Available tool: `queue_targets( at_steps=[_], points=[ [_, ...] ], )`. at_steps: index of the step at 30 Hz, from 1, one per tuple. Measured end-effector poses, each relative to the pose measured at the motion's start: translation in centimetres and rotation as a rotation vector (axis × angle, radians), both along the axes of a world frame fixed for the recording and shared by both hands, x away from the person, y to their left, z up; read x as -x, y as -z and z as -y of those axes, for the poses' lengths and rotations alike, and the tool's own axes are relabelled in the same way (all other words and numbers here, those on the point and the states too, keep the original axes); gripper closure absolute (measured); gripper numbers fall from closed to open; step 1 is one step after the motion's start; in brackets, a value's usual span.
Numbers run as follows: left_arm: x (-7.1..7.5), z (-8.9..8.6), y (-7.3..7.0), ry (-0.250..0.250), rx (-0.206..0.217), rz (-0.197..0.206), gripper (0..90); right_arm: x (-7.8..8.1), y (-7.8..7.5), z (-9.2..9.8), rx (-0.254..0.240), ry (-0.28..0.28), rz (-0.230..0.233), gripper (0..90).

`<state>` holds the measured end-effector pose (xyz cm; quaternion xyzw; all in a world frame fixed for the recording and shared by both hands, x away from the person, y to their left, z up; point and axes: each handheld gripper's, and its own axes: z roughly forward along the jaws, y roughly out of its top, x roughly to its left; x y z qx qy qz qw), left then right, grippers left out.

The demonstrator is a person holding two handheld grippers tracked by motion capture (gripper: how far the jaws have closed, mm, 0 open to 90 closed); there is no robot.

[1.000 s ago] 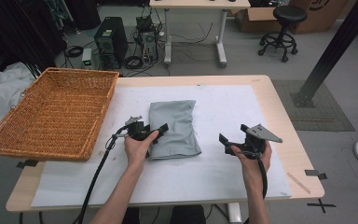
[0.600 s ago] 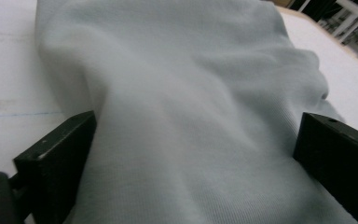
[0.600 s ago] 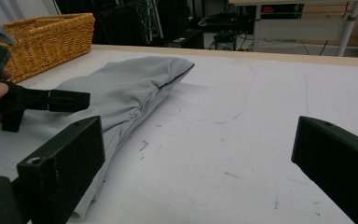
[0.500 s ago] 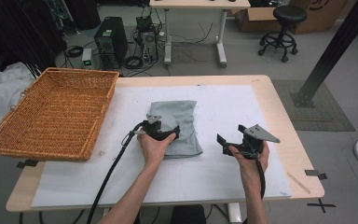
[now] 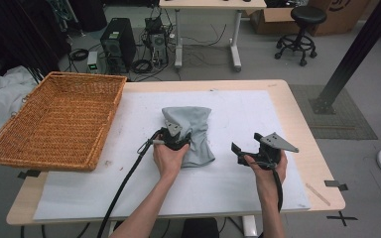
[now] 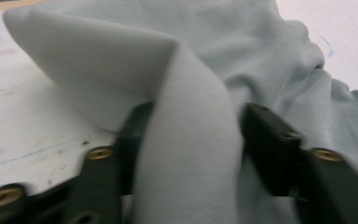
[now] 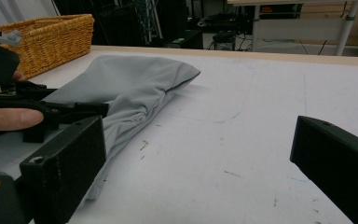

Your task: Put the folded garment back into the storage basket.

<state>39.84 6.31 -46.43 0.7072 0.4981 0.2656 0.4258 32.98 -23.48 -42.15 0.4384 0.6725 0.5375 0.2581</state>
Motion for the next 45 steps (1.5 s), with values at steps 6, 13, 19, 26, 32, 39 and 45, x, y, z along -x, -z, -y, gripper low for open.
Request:
queue_targets(
  at_steps=[6, 13, 19, 26, 32, 39, 45],
  points=[
    [-0.3, -0.7, -0.1, 0.041, 0.022, -0.001, 71.0, 0.3, -0.1, 0.2, 0.001, 0.007, 0.000, 3.8],
    [-0.6, -1.9, -1.0, 0.088, 0.061, -0.010, 72.7, 0.7, -0.1, 0.3, 0.004, 0.013, -0.001, 4.2],
    [-0.1, -2.8, -2.7, 0.109, 0.027, 0.012, 72.8, 0.7, 0.0, 0.3, 0.007, 0.014, -0.006, 4.4],
    [0.2, -6.0, -6.2, 0.122, 0.018, 0.032, 72.8, 0.4, 0.3, -0.6, 0.009, 0.002, -0.013, 4.5],
    [-0.6, -11.4, -10.2, 0.126, 0.011, 0.036, 72.8, 0.0, 0.3, -2.0, 0.015, -0.022, -0.016, 4.7],
    [-1.1, -21.0, -15.1, 0.086, 0.032, 0.041, 72.5, -0.4, 0.1, -3.5, 0.028, -0.046, -0.017, 4.9],
    [-1.9, -28.5, -15.1, 0.049, -0.003, -0.025, 72.4, -0.6, 0.1, -4.4, 0.031, -0.057, -0.015, 5.0]
  ],
)
